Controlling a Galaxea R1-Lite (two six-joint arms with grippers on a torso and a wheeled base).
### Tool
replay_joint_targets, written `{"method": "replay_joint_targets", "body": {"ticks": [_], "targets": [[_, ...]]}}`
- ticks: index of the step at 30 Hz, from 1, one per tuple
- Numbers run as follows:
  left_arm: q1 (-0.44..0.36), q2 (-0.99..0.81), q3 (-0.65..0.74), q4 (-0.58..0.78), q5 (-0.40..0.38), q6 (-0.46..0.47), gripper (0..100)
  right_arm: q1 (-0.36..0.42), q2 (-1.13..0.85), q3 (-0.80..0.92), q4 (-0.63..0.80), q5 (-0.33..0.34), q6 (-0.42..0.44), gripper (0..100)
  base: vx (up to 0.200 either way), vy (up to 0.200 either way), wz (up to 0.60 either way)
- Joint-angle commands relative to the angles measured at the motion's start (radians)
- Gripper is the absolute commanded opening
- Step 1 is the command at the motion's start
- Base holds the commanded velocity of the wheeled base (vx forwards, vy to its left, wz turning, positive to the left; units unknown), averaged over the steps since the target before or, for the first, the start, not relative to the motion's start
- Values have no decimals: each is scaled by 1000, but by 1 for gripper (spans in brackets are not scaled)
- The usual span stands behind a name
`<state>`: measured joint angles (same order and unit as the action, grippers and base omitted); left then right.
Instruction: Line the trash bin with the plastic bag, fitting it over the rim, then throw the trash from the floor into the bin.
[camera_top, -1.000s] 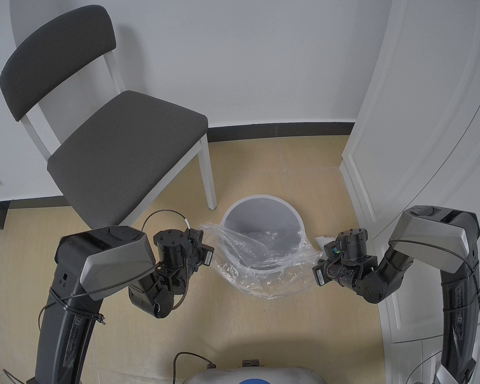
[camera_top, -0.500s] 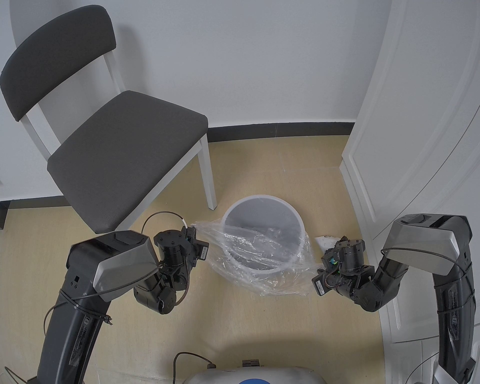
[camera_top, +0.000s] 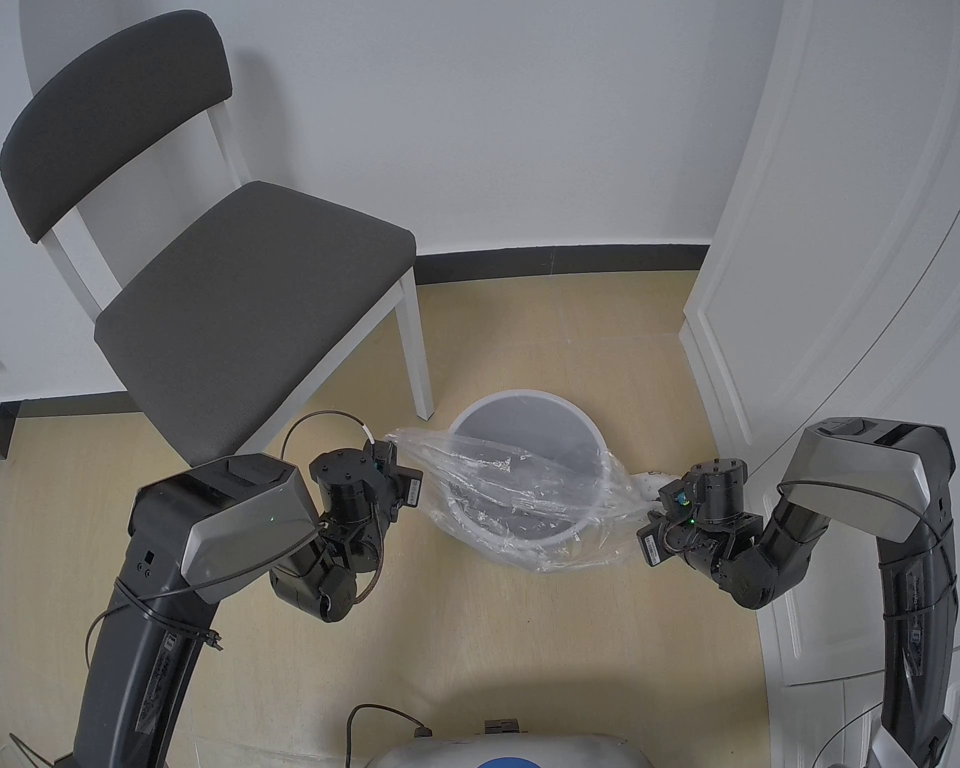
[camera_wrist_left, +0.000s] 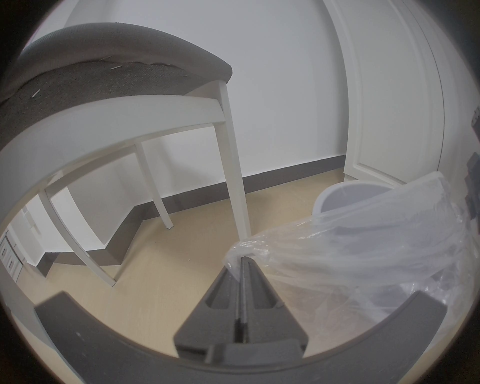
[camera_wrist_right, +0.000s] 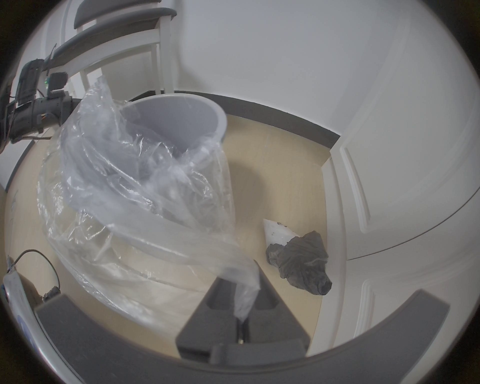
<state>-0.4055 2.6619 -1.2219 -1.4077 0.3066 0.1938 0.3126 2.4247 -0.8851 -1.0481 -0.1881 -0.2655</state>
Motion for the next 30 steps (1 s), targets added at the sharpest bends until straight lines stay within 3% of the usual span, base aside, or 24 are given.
{"method": "replay_joint_targets", "body": {"ticks": [1, 18, 19, 30], "targets": [[-6, 1, -4, 6, 0, -1, 0, -4, 24, -23, 0, -2, 2, 0, 0, 0, 0], [-3, -2, -34, -5, 0, -27, 0, -4, 40, -41, 0, -27, -1, 0, 0, 0, 0], [-3, -2, -34, -5, 0, -27, 0, -4, 40, -41, 0, -27, -1, 100, 0, 0, 0], [-7, 4, -36, -7, 0, -27, 0, -6, -72, 43, 8, 15, -3, 100, 0, 0, 0]]}}
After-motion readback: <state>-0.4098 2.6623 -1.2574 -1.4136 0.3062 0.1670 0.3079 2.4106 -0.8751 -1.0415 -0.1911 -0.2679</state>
